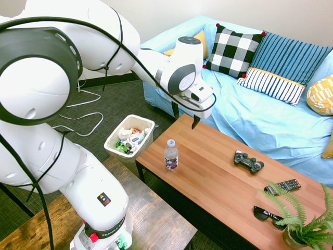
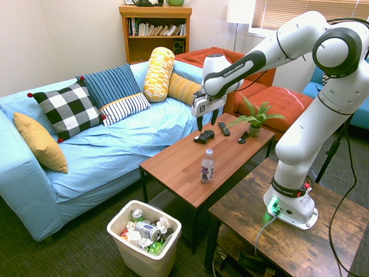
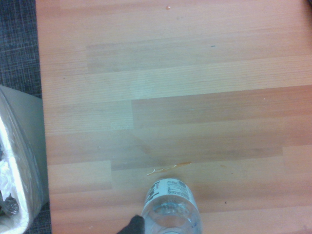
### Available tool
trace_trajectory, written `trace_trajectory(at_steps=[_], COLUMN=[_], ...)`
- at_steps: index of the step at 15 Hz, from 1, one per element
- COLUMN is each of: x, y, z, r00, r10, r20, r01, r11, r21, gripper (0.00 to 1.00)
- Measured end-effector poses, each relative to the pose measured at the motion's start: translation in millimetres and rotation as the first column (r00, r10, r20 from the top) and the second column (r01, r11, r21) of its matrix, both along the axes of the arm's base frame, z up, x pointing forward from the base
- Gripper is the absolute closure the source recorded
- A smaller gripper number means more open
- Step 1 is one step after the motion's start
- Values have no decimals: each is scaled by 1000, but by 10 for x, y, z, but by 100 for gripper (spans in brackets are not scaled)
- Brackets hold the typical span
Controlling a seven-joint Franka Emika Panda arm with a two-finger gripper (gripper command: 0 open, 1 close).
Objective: Throw the bottle in the trash bin
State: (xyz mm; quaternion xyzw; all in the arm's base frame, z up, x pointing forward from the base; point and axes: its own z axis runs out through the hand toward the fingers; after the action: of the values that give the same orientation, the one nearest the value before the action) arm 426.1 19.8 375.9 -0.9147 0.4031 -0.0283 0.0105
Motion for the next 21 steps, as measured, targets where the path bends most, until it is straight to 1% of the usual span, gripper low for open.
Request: trace_trajectory(at_steps=[3,6,11,16,19,20,21], x=[2,-91,-273,-271,-285,-287,-286], y=[3,35,305,440,462,453,438], z=[-46,-210,-657,-1071,-1206,-1234,-1254], r00=[1000,999,997,994,991,990,990], r10=[0,-1,19,-1,-11,-14,-18], r20=[-11,-41,-72,-112,-134,-139,-141], r01=[0,1,-20,-1,8,10,14], r11=[1000,1000,1000,1000,1000,1000,999], r21=[0,-4,-12,-22,-24,-27,-29], gripper=[0,0,0,0,0,100,100])
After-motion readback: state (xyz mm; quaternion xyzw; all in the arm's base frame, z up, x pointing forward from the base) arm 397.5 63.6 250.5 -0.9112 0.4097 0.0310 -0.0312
